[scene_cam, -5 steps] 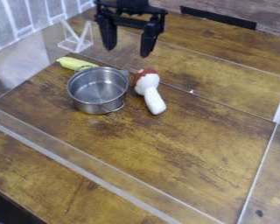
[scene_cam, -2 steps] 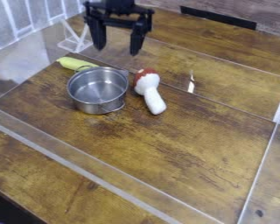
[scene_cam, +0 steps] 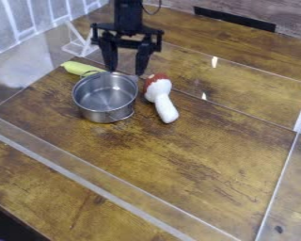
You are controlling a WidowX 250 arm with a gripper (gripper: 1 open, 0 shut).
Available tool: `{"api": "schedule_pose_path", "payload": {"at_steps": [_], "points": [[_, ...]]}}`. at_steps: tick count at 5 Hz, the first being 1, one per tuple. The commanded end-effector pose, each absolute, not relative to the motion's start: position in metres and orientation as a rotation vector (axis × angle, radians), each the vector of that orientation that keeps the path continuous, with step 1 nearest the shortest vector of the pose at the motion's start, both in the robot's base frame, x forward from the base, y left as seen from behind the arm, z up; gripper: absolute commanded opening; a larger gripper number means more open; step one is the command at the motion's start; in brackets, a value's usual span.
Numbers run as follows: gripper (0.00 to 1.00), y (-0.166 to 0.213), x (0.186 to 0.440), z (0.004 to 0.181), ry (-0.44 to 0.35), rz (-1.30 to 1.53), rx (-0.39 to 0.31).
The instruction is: Move the green spoon to the right
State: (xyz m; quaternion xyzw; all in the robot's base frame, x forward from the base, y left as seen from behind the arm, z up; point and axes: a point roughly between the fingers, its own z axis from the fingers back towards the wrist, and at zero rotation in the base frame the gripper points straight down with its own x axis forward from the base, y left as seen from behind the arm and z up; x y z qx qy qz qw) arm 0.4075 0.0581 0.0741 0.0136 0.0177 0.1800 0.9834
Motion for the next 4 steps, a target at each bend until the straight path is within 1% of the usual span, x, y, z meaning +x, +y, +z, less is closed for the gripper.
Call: {"api": "schedule_pose_path", "payload": {"at_steps": [1,3,4], "points": [[0.0,0.065,0.413,0.092,-0.025,0.387,0.024],[0.0,0.042,0.426,0.109,-0.06,0.252,0.016],[0.0,0.02,0.43,0.119,-0.076,0.24,0.011]]}}
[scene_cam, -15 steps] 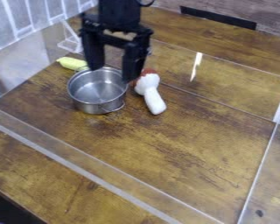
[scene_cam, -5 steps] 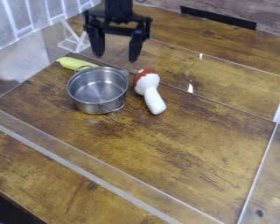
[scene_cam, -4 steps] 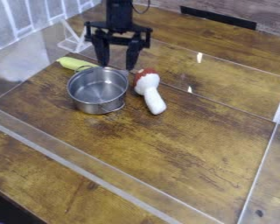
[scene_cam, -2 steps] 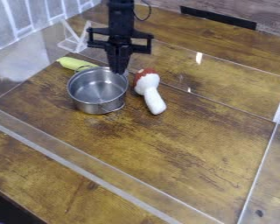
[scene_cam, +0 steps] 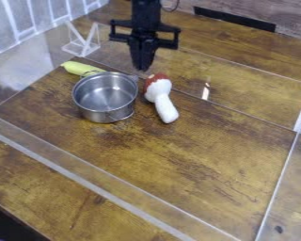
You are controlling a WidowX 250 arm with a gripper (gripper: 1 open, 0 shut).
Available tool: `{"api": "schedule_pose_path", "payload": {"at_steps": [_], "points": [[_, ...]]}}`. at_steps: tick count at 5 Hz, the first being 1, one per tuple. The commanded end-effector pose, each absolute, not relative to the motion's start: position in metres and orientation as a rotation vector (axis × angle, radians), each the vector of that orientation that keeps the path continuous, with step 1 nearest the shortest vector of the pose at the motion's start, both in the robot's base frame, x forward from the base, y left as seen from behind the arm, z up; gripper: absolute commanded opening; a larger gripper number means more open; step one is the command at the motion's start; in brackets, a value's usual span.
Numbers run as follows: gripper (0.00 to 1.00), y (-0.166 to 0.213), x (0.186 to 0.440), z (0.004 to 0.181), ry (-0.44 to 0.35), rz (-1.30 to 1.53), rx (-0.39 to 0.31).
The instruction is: Move the green spoon to the right
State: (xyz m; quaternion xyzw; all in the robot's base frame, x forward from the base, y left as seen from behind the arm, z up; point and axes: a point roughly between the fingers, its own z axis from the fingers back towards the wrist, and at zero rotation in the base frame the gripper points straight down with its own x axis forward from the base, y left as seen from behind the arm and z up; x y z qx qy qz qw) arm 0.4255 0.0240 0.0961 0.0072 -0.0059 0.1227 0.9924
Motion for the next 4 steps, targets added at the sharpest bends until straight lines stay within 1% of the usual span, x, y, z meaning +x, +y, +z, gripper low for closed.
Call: {"api": "schedule_pose_path", "payload": {"at_steps": [1,2,3,4], "points": [[1.0,0.006,0.435,0.123,-0.086,0.248,-0.004],[1.0,0.011,0.439,0.116,-0.094,0.281,-0.013],[1.0,0.011,0.43,0.109,-0.071,0.27,-0.002],[1.0,0.027,0.42,0.114,-0.081,0.368,-0.009]]}}
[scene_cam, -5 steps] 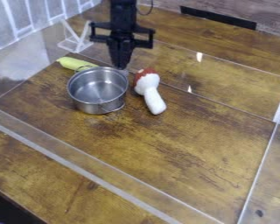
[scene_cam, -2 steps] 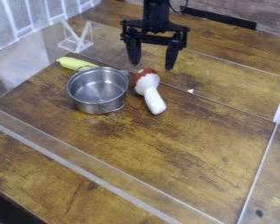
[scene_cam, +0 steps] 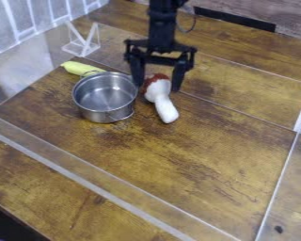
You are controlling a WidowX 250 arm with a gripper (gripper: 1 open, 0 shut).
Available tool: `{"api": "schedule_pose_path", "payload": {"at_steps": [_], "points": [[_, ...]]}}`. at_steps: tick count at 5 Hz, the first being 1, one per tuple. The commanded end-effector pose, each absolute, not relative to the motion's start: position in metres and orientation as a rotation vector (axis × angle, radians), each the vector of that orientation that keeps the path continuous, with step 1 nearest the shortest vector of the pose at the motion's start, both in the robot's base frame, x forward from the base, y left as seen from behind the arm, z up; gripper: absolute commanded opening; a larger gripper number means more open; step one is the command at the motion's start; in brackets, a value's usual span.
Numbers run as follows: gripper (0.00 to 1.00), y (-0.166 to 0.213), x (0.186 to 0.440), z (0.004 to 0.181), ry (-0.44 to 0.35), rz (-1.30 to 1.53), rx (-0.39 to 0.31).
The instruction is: Move the green spoon to the right
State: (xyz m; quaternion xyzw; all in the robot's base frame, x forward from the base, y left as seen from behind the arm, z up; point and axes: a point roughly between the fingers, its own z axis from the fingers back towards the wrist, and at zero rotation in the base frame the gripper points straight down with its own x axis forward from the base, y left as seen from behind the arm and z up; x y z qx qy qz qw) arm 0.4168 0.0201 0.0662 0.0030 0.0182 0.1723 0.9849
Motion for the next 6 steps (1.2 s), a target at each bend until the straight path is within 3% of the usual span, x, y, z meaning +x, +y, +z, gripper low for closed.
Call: {"api": "schedule_pose_path", "payload": {"at_steps": [1,2,3,6], "points": [[1.0,0.066,0.416,0.131,-0.112,0.509,-0.032],[1.0,0.105,0.411,0.144,-0.139,0.638,-0.038],[1.0,0.118,0.404,0.139,-0.147,0.873,-0.045],[1.0,0.113,0.415,0.106,-0.113,1.131,-0.017]]}}
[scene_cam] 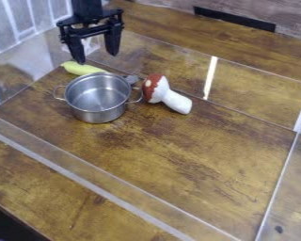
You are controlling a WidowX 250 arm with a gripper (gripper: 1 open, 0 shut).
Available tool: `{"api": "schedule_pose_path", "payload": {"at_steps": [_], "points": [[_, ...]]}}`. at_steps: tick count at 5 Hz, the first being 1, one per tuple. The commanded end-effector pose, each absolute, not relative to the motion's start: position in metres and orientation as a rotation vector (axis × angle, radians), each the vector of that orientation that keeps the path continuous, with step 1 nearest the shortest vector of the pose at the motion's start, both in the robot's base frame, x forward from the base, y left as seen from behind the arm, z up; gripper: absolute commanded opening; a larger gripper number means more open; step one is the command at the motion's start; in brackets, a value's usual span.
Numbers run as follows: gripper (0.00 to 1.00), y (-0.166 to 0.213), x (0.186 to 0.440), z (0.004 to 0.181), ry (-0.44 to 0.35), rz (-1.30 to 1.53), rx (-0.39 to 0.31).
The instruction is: Move the green spoon to the right
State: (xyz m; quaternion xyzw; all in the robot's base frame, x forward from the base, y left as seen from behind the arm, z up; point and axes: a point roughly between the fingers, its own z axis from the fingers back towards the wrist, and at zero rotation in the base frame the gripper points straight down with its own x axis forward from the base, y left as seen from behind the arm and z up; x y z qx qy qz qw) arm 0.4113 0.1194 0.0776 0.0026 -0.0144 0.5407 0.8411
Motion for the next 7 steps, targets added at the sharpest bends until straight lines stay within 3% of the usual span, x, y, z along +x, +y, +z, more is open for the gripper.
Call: {"api": "schedule_pose_path", "payload": {"at_steps": [1,4,7], "points": [[1.0,0.112,0.417,0.097,-0.102,1.201,-0.006],[1.0,0.143,0.434,0.078,-0.071,1.43,0.023],[1.0,0.154,0.426,0.05,-0.037,1.346,0.054]]}}
